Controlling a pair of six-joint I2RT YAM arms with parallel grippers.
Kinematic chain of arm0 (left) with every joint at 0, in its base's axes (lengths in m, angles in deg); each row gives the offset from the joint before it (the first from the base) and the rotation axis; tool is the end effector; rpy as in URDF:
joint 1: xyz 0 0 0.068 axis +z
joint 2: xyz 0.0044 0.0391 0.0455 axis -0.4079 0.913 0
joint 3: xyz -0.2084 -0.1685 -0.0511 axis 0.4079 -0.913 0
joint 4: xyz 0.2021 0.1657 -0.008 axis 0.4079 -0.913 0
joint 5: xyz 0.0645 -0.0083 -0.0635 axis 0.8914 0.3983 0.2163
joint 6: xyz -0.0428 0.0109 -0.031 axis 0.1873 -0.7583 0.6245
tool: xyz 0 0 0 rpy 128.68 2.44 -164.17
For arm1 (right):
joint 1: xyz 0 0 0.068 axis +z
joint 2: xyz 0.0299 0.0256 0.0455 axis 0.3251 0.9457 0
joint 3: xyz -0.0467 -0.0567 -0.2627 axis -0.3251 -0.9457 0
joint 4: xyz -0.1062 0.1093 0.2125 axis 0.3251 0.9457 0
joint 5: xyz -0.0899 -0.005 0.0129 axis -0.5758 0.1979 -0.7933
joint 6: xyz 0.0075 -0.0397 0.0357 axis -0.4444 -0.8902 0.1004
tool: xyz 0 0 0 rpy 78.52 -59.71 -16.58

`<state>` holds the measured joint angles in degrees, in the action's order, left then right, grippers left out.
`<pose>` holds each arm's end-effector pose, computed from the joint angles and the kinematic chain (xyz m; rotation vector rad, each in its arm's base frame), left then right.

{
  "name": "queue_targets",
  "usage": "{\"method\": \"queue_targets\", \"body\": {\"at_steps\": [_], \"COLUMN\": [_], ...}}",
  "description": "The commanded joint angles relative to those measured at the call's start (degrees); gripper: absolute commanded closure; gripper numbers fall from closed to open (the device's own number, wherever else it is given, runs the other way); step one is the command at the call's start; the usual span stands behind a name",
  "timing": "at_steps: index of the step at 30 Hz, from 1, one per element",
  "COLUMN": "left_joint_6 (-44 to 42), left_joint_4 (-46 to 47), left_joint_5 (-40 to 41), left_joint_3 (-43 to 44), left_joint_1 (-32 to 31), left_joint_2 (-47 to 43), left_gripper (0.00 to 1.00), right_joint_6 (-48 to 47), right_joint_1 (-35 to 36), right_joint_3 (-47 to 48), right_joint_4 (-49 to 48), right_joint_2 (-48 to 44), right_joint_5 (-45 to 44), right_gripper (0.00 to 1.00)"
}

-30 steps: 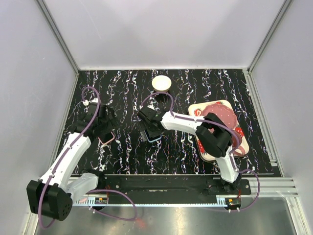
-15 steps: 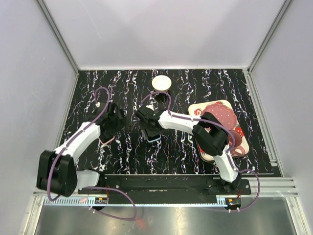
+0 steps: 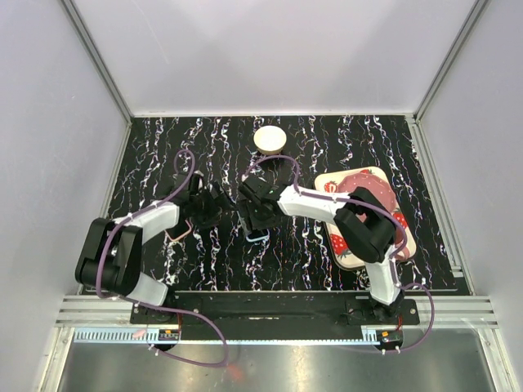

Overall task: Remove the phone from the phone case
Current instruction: Pick up the phone at the center of the board.

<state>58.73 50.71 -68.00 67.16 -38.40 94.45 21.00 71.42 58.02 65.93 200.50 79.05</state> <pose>0.2616 -0.0780 0.1655 -0.5873 2.5788 -0.7859 0.2555 0.3309 0.1648 -0.5739 2.7234 0.3578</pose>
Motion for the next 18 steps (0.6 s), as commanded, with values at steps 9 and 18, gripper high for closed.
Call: {"method": "queue_targets", "body": {"at_steps": [9,18], "left_joint_6": [1.8,7.0], "left_joint_4": [18.3,25.9], "left_joint_5": [-11.7,-14.8], "left_joint_3": [-2.2,-4.6], "left_joint_1": [-1.2,-3.0], "left_joint_2": [8.3,11.7], "left_gripper": [0.07,0.32], "right_joint_6": [5.2,8.4], "right_joint_1": [-3.0,-4.6], "right_joint_3": [-5.4,-7.9], "right_joint_4": [-8.5,-12.1], "right_joint_2": [-8.9,-10.4], "right_joint_5": [16.6,19.0], "right_gripper": [0.65,0.65]}}
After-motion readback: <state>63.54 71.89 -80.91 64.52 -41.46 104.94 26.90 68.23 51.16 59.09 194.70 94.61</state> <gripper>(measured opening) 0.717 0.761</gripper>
